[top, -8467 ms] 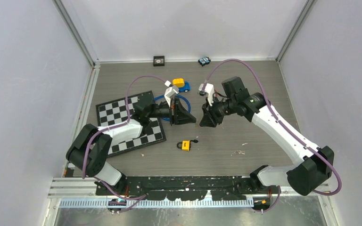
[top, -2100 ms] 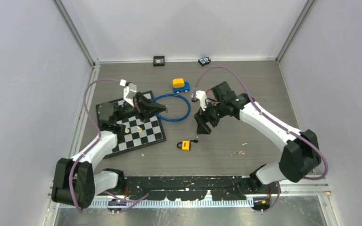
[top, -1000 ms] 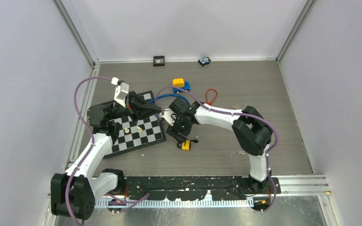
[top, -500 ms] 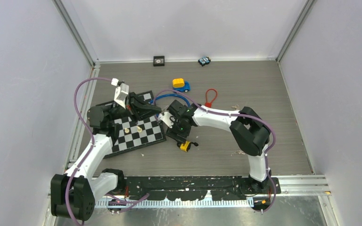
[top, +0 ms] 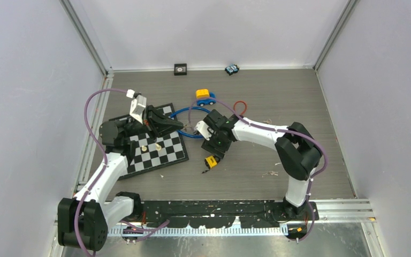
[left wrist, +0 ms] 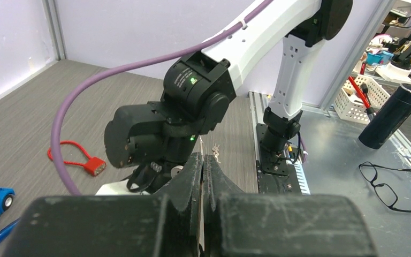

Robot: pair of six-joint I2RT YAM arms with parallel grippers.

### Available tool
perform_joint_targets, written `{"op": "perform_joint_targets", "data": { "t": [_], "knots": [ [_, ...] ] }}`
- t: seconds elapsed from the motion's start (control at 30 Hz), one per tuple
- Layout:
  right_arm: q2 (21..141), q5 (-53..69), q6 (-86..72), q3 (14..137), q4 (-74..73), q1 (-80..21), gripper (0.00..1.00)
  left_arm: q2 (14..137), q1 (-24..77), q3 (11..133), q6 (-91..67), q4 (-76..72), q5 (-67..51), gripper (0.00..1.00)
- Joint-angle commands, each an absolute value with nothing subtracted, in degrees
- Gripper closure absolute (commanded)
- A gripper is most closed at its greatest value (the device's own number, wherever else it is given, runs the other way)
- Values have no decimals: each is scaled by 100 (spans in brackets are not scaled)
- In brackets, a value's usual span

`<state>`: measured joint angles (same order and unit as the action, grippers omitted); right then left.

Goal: Unlock with the key

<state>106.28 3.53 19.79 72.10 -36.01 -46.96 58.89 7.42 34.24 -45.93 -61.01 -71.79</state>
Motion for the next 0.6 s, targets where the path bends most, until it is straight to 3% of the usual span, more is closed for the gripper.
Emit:
{"op": "perform_joint_targets", "data": {
  "t": [0.0,0.17,0.4,0.57],
  "knots": [
    [10055,297,1946,7019,-3711,-4668,35,5814,717,3406,-4468,-6354,-7099,100],
    [9723,490,2038,6971,-3792,-4624,30,5795,713,3382,-4368,-6271,-7134,100],
    [8854,1737,2878,6280,-3306,-4526,19,5825,712,3415,-4380,-6252,-7301,100],
    [9033,2104,3446,6353,-3301,-4604,14,5852,716,3674,-4825,-6362,-7582,100]
  ]
}}
